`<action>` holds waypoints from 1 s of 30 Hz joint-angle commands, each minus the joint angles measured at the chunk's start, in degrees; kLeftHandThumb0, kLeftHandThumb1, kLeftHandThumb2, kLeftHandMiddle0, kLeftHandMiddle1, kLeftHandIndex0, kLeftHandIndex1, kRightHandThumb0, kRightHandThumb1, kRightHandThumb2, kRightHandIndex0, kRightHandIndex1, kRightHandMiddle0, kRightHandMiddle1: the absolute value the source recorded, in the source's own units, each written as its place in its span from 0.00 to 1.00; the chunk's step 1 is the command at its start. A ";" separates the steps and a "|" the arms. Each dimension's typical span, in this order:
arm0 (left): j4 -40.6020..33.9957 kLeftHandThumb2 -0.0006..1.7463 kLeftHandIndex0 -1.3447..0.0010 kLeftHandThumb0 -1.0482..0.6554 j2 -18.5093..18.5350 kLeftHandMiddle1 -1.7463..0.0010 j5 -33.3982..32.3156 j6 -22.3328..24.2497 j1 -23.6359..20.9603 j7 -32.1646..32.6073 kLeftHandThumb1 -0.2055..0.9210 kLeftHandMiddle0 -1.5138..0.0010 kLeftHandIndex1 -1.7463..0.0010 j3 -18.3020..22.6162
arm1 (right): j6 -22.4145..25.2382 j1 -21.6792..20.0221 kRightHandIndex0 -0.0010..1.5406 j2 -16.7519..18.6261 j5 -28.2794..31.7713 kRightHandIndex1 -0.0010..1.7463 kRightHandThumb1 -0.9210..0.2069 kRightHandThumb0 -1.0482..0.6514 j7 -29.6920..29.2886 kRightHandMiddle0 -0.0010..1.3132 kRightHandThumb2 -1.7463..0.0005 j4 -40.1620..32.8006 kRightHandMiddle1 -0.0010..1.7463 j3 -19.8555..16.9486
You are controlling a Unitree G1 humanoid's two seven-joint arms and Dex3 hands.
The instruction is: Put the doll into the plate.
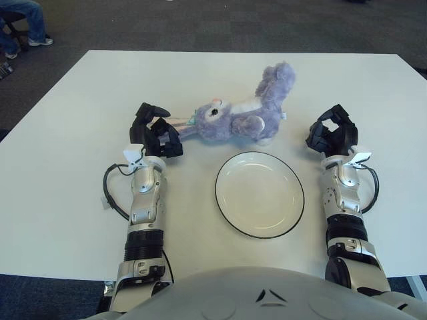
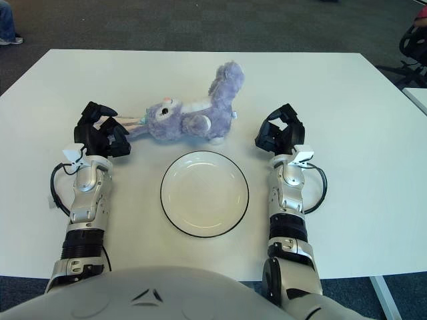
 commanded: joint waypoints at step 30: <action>10.76 0.96 0.41 0.61 5.55 0.00 6.81 -24.35 -5.17 0.74 0.12 0.40 0.13 0.65 | 0.14 1.15 0.82 0.80 -0.36 1.00 0.57 0.32 -0.88 0.49 0.22 0.39 1.00 0.91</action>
